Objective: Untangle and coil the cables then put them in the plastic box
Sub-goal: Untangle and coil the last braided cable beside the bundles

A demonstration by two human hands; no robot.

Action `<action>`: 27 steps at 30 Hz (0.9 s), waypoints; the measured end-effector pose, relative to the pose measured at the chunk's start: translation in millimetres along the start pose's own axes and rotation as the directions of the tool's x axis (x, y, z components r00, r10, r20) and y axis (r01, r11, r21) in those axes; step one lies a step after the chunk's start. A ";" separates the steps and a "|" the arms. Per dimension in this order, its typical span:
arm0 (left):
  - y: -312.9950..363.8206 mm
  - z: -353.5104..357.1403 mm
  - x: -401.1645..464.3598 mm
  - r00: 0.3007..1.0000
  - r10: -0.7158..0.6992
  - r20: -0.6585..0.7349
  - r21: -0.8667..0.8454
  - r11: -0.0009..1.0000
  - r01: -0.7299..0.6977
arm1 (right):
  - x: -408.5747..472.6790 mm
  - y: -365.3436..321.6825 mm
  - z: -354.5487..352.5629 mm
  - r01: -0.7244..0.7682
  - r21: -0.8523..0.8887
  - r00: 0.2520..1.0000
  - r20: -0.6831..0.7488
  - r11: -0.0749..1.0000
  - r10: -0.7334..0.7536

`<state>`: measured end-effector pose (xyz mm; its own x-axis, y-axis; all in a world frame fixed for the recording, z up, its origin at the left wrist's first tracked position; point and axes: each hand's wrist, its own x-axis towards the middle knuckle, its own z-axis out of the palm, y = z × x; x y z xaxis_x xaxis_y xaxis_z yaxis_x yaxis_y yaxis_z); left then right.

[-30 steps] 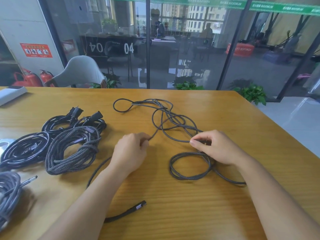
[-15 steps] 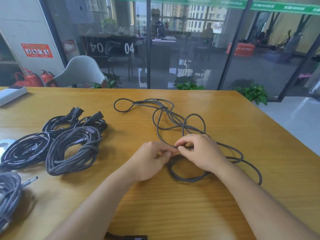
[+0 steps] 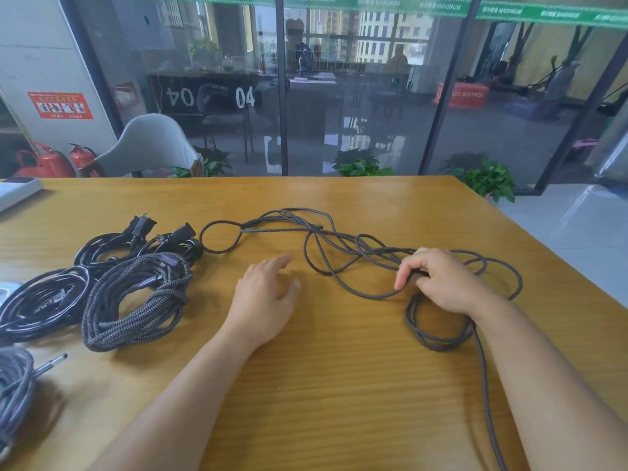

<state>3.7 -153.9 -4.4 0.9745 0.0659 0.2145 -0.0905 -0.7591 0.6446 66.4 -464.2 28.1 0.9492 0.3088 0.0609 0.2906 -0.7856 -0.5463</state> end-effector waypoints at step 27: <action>14.0 18.5 31.3 0.989 0.054 0.135 -0.154 0.988 -0.033 | -4.7 -71.1 39.5 0.311 -0.206 0.923 -0.166 0.928 -0.346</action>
<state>36.7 -174.5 -2.2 0.9869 -0.0639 0.1479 -0.1534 -0.6523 0.7422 36.6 -388.6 33.7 0.7961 0.4678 0.3839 0.5894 -0.7435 -0.3160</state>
